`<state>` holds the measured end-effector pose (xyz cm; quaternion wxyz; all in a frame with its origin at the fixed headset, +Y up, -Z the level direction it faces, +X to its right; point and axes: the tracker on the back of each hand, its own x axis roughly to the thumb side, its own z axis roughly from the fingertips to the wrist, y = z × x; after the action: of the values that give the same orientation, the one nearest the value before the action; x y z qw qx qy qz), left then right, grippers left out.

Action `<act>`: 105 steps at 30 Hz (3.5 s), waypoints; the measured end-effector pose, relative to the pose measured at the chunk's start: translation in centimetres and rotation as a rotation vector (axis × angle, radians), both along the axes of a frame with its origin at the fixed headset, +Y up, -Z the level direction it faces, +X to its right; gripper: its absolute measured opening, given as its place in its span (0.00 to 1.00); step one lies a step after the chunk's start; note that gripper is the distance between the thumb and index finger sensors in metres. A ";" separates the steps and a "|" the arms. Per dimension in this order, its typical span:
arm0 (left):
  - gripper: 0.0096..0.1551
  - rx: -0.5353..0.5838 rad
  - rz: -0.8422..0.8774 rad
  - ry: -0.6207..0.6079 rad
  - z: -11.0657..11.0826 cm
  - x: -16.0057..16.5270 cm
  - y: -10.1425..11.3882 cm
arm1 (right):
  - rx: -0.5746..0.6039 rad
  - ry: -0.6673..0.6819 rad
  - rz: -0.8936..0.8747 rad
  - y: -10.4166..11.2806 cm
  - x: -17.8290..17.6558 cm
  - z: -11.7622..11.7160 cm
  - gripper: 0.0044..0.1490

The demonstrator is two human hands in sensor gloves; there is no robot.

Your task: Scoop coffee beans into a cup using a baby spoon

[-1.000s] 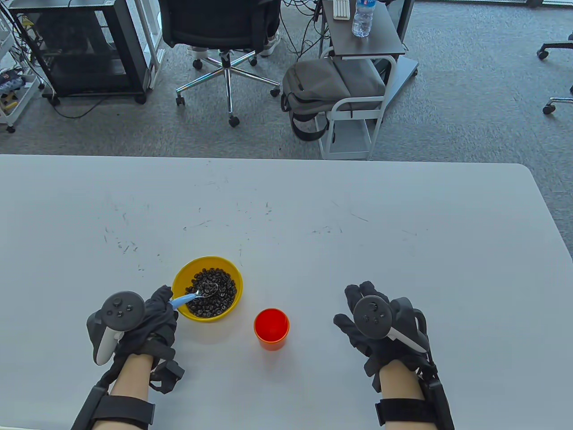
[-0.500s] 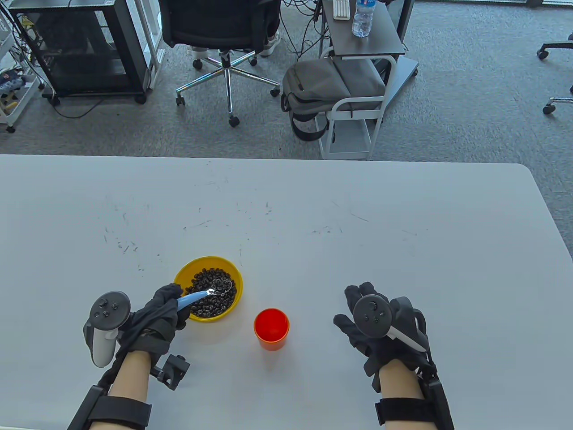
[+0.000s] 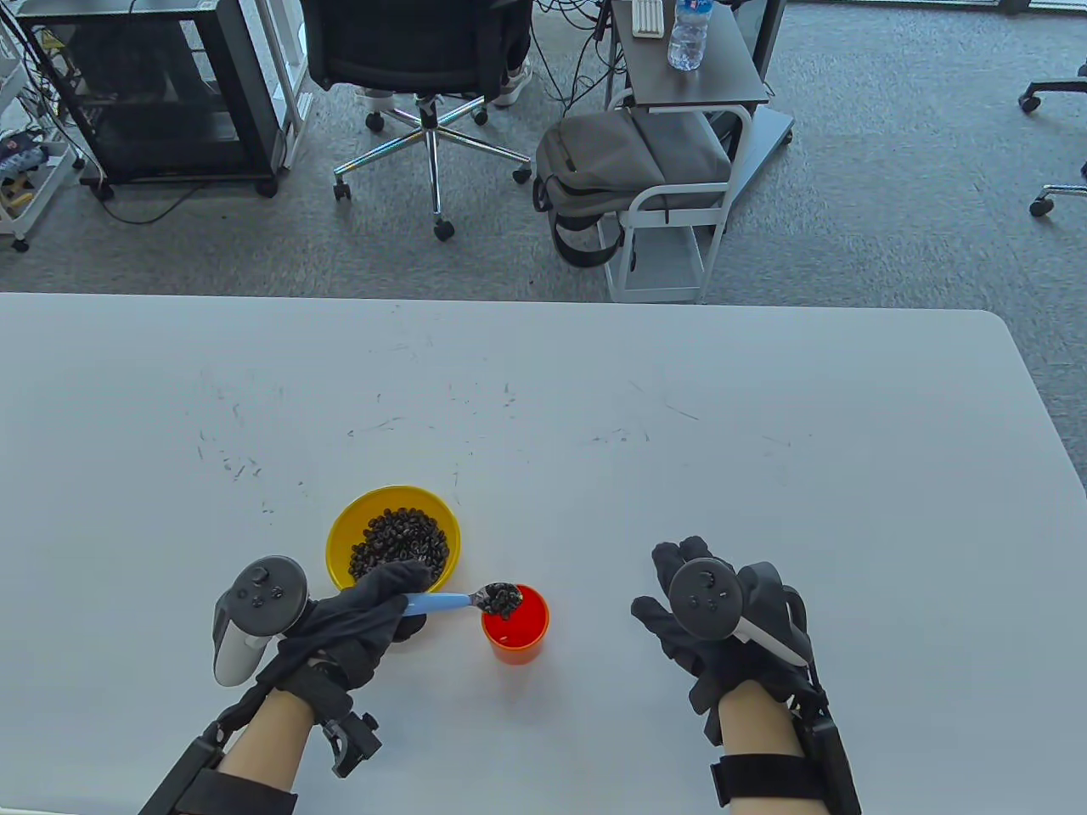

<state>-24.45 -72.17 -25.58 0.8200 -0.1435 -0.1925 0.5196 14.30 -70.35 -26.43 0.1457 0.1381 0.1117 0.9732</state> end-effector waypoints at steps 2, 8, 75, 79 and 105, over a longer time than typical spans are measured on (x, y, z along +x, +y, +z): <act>0.26 0.011 -0.012 -0.018 0.0 0.2 0.0 | 0.001 0.001 -0.001 0.0 0.0 0.0 0.48; 0.24 0.090 -0.030 -0.026 0.2 0.2 0.5 | 0.007 0.009 0.006 0.0 -0.2 0.0 0.48; 0.25 -0.174 -0.221 0.517 -1.0 -5.5 -2.9 | -0.027 0.026 0.018 -0.2 -0.6 0.0 0.47; 0.25 -0.201 -0.195 0.529 -0.9 -5.5 -2.9 | -0.030 0.024 0.015 -0.2 -0.6 0.0 0.47; 0.25 -0.154 -0.027 0.518 -0.5 -5.2 -1.4 | -0.031 0.024 0.013 -0.2 -0.5 0.0 0.47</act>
<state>-29.63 -73.57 -26.10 0.8353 -0.0703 0.0660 0.5412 13.78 -70.57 -26.40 0.1404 0.1465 0.1295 0.9706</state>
